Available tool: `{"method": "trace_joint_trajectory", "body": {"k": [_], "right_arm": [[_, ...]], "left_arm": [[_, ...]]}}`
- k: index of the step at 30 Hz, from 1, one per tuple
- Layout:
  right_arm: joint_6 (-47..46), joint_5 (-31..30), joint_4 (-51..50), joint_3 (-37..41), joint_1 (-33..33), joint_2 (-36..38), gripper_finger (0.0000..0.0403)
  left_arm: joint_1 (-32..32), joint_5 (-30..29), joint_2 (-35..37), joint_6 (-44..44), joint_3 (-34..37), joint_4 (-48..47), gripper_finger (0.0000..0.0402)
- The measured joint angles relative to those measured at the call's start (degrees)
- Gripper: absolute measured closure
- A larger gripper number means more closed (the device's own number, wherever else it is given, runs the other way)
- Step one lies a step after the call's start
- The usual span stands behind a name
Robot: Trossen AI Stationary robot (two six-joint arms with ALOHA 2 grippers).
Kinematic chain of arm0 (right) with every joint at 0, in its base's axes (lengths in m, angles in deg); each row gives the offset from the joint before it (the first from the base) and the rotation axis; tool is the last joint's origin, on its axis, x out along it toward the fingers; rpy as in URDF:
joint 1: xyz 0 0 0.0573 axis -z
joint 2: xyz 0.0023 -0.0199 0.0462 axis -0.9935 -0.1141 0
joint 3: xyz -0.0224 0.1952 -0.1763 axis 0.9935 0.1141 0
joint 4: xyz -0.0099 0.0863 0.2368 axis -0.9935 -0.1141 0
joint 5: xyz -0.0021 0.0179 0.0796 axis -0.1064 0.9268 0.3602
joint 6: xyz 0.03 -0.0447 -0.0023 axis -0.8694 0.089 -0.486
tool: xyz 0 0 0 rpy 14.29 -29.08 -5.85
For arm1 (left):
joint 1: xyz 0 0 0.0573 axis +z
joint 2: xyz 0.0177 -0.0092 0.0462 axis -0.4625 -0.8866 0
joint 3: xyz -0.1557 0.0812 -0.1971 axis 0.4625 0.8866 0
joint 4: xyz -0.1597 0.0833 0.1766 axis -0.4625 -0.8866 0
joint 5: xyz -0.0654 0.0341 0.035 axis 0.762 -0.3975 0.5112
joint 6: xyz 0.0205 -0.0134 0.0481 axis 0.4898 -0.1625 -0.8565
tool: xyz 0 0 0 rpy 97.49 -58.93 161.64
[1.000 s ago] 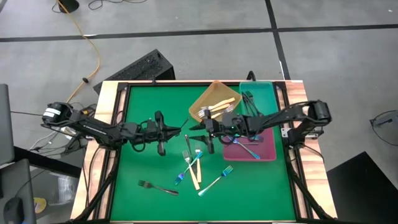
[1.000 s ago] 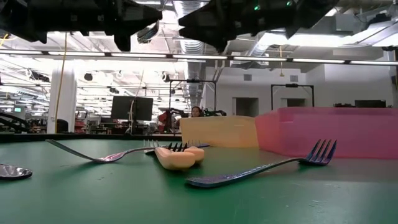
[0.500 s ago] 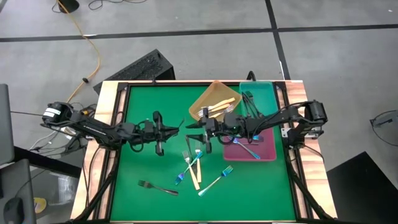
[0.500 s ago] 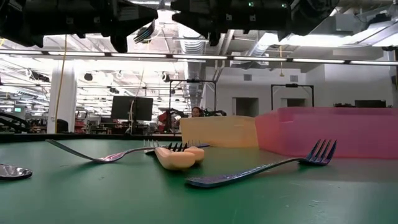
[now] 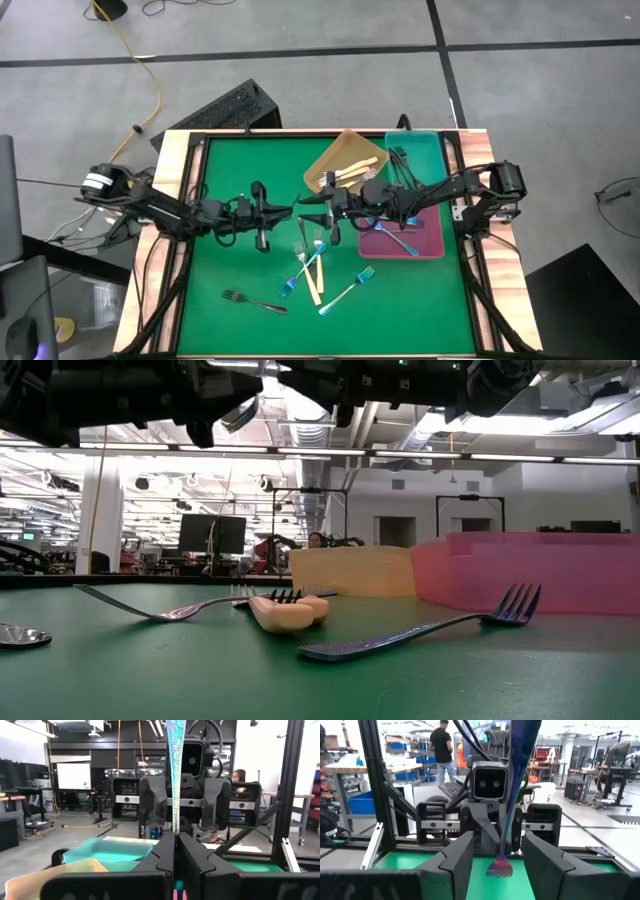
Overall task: Sort silverware by color (type)
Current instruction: Put the blue fork into the pink bin
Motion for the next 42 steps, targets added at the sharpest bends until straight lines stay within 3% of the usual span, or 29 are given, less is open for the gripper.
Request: {"method": "trace_joint_trajectory", "body": {"k": [9,25,29,37,42], "right_arm": [[0.0,0.0,-0.1,0.0,-0.1,-1.3,0.0216],[-1.9,0.0,3.2,0.0,-0.1,-4.0,0.022],[-1.9,0.0,4.4,0.0,0.0,-4.0,0.0253],[-1.8,0.0,2.9,0.0,0.4,-4.0,0.0367],[-1.6,0.0,2.4,0.0,0.3,-3.9,0.0375]], "left_arm": [[0.0,1.5,-8.4,0.8,-0.6,10.7,0.0401],[0.0,2.7,-12.5,1.3,-3.3,9.5,0.0401],[0.0,2.8,-12.5,1.5,-3.3,9.5,0.0401],[0.1,2.4,-12.5,1.5,-3.3,9.0,0.0401],[0.1,2.4,-12.5,1.5,-3.3,8.9,0.0401]]}}
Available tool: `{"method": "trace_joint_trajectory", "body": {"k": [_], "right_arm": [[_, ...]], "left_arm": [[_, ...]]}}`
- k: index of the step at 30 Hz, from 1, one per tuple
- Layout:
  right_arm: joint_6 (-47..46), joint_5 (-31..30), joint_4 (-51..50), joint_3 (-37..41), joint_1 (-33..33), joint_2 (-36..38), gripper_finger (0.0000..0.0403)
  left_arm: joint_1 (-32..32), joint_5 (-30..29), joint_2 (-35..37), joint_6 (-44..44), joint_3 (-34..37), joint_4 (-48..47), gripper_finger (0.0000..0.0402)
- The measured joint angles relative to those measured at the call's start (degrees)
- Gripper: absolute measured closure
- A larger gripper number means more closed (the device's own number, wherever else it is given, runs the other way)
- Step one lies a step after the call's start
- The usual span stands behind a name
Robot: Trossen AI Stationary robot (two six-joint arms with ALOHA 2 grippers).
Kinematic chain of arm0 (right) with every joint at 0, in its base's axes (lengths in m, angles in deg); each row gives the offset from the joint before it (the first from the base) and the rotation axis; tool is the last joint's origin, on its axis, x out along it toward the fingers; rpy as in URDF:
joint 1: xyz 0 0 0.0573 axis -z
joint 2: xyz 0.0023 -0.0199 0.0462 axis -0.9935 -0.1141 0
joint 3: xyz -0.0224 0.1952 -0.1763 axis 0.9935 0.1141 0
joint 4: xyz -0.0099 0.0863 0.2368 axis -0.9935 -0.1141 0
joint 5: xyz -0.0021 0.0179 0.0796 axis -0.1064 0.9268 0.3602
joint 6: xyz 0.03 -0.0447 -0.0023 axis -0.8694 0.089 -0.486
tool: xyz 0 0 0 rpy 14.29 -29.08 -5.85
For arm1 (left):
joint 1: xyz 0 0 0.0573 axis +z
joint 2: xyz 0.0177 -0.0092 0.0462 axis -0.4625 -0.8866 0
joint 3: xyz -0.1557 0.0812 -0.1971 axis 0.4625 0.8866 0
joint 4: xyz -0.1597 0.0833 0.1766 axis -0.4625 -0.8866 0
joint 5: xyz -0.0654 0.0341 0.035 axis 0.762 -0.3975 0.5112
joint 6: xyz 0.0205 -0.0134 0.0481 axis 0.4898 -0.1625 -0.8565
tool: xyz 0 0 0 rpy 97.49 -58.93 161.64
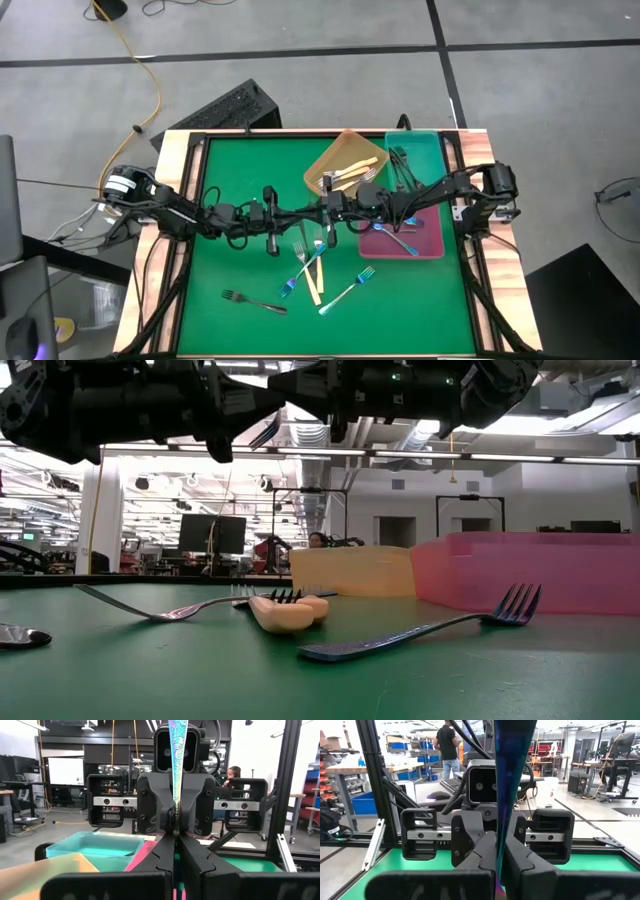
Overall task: Sort silverware by color (type)
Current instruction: Put the blue fork into the pink bin
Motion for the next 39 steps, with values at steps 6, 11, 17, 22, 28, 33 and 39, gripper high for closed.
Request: {"method": "trace_joint_trajectory", "body": {"k": [6,11,17,22,28,33,39], "right_arm": [[0.0,-0.3,-0.8,0.0,0.0,0.0,0.0375],[-0.6,-2.1,-1.8,0.0,0.0,-0.1,0.0375],[-0.7,-2.8,-1.8,0.0,0.1,-0.1,0.0375],[-2.1,-2.8,-2.8,0.0,0.8,0.5,0.0375],[-2.7,-3.2,-7.4,-0.4,2.0,2.3,0.0375],[-3.0,-3.4,-17.6,-1.0,2.8,6.0,0.0375],[-3.0,-3.4,-30.1,-1.0,3.1,12.8,0.0375]], "left_arm": [[0.0,-0.5,0.0,0.4,0.0,-0.3,0.0402],[-0.1,-3.7,0.0,3.8,0.0,-2.9,0.0387],[-0.1,-3.7,0.0,6.9,0.0,-5.6,0.0319],[0.0,-3.9,0.1,8.3,0.0,-7.4,0.027],[-0.2,-3.5,2.4,9.5,0.0,-12.7,0.0235],[-0.2,-4.2,8.2,10.7,-0.3,-23.1,0.0226],[-0.2,-6.4,15.6,10.9,-2.6,-36.7,0.0225]]}}
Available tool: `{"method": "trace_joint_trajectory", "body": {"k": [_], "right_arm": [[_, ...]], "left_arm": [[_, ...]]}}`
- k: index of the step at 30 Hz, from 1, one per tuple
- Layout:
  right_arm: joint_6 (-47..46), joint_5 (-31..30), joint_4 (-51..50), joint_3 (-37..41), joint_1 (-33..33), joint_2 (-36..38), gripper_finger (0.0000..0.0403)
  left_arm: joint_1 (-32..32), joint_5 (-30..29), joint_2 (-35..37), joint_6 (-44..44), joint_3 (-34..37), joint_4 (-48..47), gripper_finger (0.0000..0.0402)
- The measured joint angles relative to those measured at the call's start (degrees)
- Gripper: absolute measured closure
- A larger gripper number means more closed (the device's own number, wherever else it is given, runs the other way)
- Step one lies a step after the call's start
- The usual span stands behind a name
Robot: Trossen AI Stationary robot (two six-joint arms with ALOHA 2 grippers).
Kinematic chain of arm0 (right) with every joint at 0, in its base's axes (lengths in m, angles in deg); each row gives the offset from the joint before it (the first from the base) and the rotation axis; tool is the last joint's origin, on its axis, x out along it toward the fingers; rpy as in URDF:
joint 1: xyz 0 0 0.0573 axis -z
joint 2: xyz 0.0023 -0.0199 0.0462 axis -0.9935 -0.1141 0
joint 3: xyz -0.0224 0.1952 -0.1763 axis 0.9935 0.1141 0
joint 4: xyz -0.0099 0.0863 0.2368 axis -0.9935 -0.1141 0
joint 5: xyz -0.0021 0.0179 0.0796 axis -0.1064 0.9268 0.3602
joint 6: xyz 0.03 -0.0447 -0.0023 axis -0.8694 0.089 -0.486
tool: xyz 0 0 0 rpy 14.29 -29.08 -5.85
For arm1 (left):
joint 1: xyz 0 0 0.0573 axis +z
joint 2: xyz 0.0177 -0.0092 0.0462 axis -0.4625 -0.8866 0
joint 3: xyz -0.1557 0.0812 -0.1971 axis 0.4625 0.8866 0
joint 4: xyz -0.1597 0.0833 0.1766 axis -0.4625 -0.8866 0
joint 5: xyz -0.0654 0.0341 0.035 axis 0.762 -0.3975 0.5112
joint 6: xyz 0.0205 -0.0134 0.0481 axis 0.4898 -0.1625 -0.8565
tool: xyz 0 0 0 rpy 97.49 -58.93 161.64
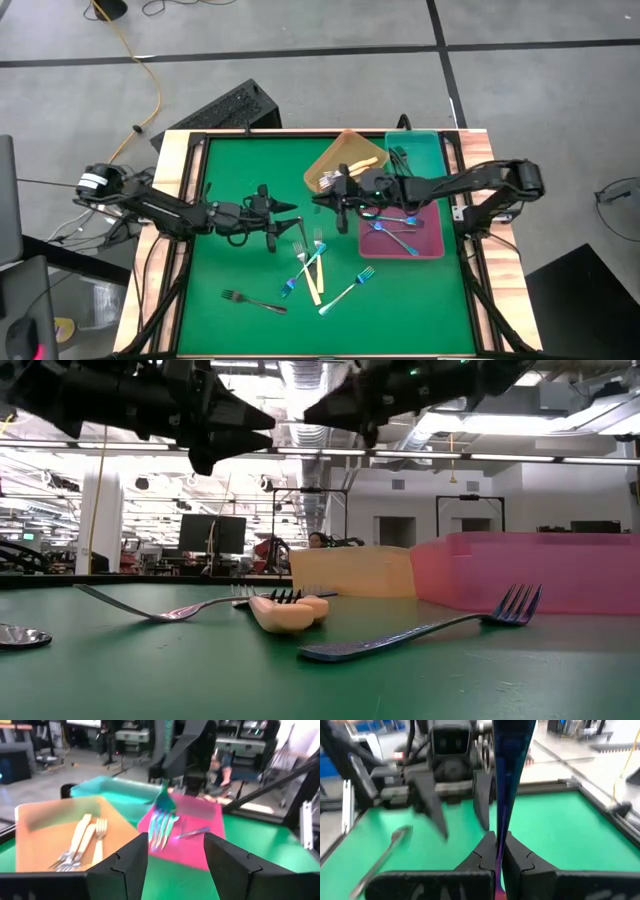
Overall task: Sort silverware by color (type)
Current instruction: Put the blue fork into the pink bin
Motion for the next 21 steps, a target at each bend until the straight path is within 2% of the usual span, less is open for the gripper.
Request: {"method": "trace_joint_trajectory", "body": {"k": [3,8,13,18,21], "right_arm": [[0.0,-0.4,-7.5,-0.6,0.3,3.9,0.0375],[-0.3,-5.2,-28.0,-3.4,0.3,10.2,0.0375],[-5.3,-10.1,-42.8,-6.0,-0.6,13.8,0.0375],[-10.8,-10.3,-52.1,-6.4,-1.5,15.5,0.0375],[-13.4,-10.4,-58.0,-6.4,-2.4,15.4,0.0375]], "left_arm": [[0.0,-1.7,3.6,0.9,-1.4,-9.1,0.0225],[0.0,-2.6,8.3,4.1,-2.6,-20.1,0.0225],[0.0,-3.2,12.2,6.8,-3.0,-25.3,0.0225],[0.0,-4.9,15.9,9.1,-2.9,-31.1,0.0225],[-0.2,-5.6,16.7,9.7,-3.0,-31.4,0.0225]]}}
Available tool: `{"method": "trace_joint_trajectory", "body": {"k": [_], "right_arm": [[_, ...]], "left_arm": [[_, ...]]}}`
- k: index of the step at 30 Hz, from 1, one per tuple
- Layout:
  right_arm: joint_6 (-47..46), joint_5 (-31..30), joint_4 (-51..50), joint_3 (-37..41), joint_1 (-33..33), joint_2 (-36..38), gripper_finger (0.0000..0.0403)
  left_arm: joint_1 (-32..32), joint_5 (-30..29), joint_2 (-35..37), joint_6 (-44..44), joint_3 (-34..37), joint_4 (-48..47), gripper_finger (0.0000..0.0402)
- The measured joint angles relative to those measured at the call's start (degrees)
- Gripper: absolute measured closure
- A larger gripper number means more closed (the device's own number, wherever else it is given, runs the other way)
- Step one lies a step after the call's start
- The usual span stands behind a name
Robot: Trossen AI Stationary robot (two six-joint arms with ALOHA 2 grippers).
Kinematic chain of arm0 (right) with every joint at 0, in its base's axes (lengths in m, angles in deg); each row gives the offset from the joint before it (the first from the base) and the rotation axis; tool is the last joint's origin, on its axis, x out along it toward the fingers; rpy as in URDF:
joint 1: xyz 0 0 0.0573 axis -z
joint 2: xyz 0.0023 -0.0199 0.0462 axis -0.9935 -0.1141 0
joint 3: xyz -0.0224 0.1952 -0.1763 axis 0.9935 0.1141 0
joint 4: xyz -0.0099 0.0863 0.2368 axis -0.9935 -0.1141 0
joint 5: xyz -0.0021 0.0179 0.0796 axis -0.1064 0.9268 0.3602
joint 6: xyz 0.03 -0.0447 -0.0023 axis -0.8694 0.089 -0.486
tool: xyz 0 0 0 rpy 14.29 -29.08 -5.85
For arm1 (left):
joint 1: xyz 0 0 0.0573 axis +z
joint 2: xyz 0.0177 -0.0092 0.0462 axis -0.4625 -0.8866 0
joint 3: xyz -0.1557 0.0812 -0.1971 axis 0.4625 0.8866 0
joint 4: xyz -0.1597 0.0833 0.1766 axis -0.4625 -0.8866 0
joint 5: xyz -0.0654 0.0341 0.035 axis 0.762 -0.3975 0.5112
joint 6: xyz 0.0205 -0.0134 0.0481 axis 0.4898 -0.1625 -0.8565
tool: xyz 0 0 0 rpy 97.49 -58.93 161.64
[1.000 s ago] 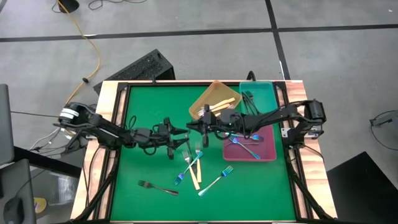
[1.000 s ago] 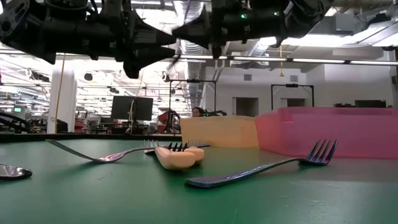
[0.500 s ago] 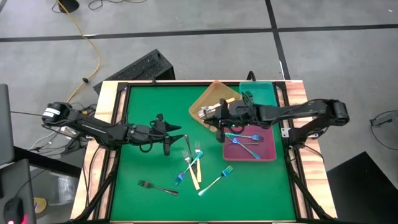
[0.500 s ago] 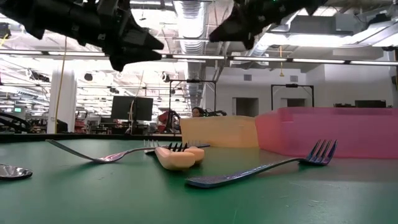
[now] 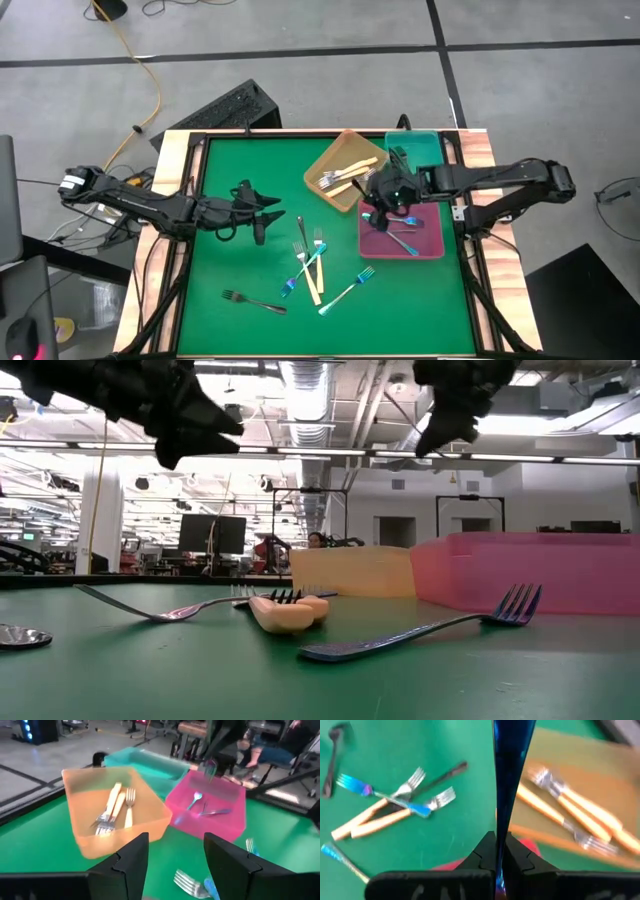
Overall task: Sort silverware by color (type)
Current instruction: Put the blue fork into the pink bin
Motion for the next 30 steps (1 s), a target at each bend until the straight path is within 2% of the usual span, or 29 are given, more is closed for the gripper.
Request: {"method": "trace_joint_trajectory", "body": {"k": [11,14,22,30], "right_arm": [[-10.8,0.0,-12.5,0.0,-5.9,-0.3,0.0375],[-13.4,0.0,-13.2,0.2,-7.7,-2.1,0.0375],[-16.8,-0.2,-19.3,0.3,-10.7,-10.9,0.0375],[-16.8,1.8,-28.3,-0.2,-9.8,-18.2,0.0375]], "left_arm": [[-0.2,-2.6,1.7,0.0,0.2,-2.5,0.0226],[-0.2,-2.6,1.7,0.1,0.2,-2.5,0.0226],[-0.2,-2.9,1.6,0.6,0.2,-4.1,0.0226],[-0.2,-3.6,1.6,0.6,0.2,-4.7,0.0226]]}}
